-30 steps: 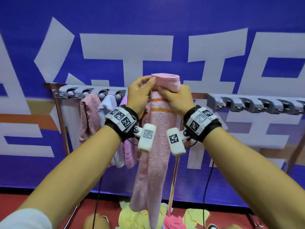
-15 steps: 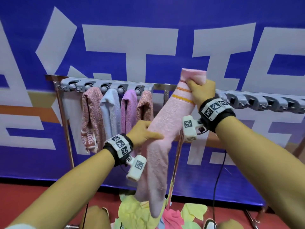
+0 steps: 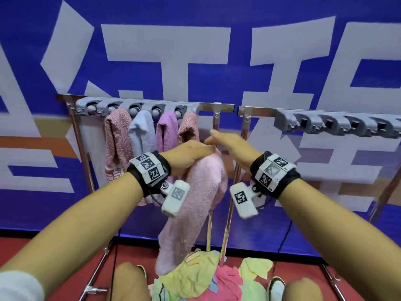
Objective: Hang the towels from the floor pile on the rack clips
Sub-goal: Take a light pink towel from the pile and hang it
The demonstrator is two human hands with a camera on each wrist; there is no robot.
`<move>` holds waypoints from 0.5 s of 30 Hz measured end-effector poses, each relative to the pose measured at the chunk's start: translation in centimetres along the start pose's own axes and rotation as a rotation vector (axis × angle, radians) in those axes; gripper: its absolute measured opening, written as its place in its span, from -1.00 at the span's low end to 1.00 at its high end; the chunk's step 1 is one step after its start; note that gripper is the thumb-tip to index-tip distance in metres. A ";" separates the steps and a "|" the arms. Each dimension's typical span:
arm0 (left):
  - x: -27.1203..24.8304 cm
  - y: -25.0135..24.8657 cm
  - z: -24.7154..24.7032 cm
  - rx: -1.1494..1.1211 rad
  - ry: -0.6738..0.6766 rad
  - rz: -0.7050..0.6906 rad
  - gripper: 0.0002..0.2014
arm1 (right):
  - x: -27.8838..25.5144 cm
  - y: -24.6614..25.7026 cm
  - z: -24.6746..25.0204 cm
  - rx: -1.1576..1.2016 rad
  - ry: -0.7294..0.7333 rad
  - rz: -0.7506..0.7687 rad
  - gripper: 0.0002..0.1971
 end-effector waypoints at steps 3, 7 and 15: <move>-0.7 -0.2 0.7 -0.019 -0.094 -0.015 -0.65 | -1.0 -0.9 -3.1 0.228 0.298 -0.198 -0.51; -2.5 0.4 2.3 -0.066 -0.203 0.034 -0.53 | 0.1 -1.4 -3.6 0.137 0.245 -0.051 -0.58; -4.8 4.3 5.5 0.032 -0.162 0.082 -0.40 | 2.1 -0.1 -3.0 0.185 0.031 0.137 -0.76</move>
Point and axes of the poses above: each hand's wrist, its own x-axis towards the middle knuckle, its own z-axis out of the back of the hand, y = z × x, the point moved 4 cm from there along x, towards the middle knuckle, and after that the axes turned 7 degrees about -y, right-handed, at the moved point
